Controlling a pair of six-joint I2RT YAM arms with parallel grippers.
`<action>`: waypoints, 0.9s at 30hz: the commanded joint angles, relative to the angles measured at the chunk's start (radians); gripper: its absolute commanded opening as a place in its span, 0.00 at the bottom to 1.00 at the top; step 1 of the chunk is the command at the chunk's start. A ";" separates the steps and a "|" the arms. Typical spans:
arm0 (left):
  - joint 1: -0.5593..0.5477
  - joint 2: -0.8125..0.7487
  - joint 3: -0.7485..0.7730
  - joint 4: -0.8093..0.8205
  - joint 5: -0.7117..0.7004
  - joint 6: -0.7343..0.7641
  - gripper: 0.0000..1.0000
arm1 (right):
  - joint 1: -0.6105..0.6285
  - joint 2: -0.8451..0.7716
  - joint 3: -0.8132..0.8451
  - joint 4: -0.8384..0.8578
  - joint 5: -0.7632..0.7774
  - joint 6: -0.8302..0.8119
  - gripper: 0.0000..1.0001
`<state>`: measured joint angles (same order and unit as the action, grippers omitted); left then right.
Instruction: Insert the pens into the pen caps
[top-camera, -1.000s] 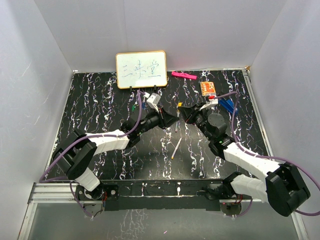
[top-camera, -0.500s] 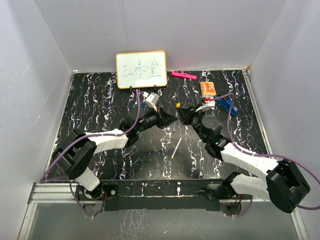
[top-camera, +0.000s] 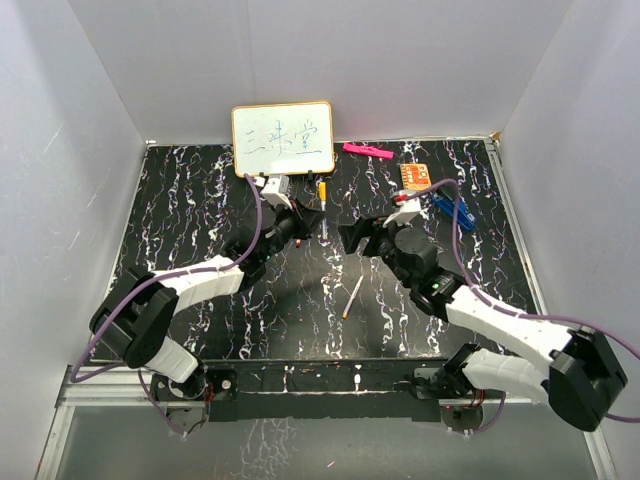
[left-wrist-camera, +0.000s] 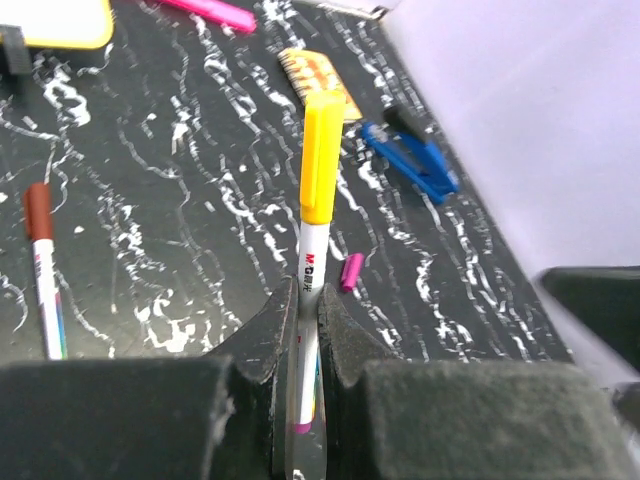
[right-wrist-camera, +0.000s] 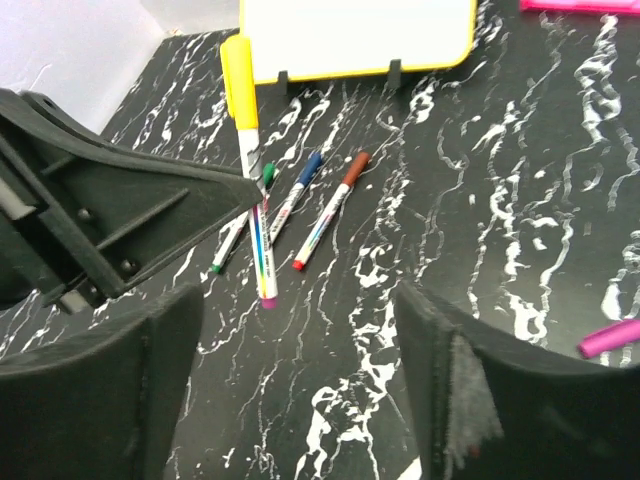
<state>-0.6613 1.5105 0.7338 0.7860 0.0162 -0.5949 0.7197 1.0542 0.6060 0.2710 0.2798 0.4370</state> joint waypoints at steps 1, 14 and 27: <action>-0.004 0.030 0.082 -0.177 -0.092 0.067 0.00 | -0.001 -0.134 0.049 0.001 0.131 -0.044 0.84; -0.003 0.349 0.445 -0.578 -0.154 0.194 0.00 | -0.002 -0.198 0.042 -0.209 0.365 0.045 0.98; 0.000 0.505 0.621 -0.750 -0.276 0.239 0.00 | -0.004 -0.170 0.032 -0.225 0.370 0.067 0.98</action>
<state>-0.6628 1.9987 1.2881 0.1104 -0.2031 -0.3794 0.7181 0.8791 0.6083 0.0269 0.6319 0.4850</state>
